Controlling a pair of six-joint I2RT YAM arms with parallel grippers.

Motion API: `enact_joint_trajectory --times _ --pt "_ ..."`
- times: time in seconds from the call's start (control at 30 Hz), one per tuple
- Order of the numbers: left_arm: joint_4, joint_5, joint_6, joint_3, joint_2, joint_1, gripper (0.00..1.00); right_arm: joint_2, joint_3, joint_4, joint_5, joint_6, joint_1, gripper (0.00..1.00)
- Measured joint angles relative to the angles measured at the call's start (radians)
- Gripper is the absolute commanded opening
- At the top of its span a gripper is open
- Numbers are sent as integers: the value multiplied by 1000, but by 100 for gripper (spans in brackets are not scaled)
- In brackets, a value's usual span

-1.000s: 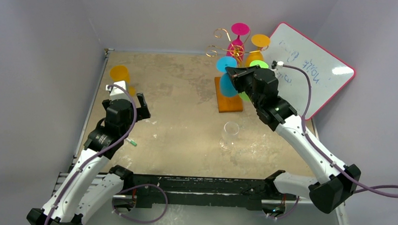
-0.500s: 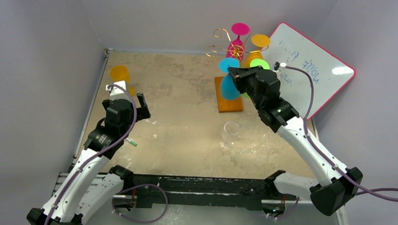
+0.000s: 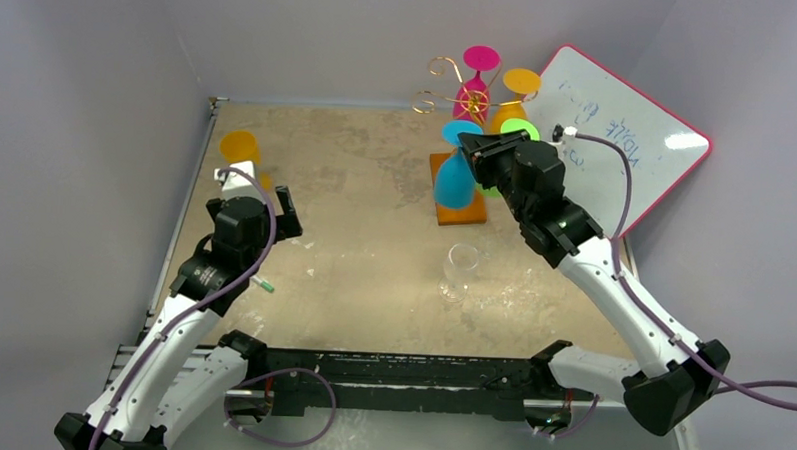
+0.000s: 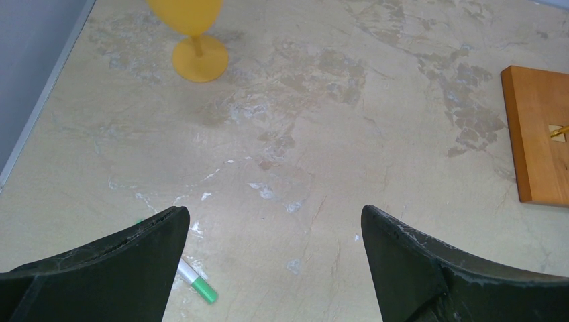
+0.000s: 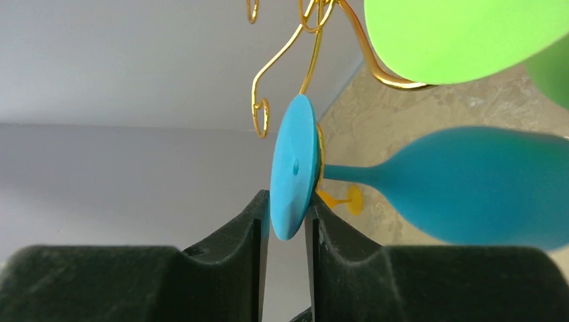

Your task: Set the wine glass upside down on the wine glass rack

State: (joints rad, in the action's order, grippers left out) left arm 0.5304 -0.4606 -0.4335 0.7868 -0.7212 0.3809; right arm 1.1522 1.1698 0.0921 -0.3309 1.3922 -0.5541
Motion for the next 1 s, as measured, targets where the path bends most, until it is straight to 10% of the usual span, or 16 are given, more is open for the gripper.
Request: enact_joint_trajectory --times 0.63,1.0 --pt "0 0 0 0 -25 0 100 -128 -70 146 -20 -69 0 47" --pt "11 49 -1 8 -51 0 96 -335 -153 200 -50 -423 0 55"
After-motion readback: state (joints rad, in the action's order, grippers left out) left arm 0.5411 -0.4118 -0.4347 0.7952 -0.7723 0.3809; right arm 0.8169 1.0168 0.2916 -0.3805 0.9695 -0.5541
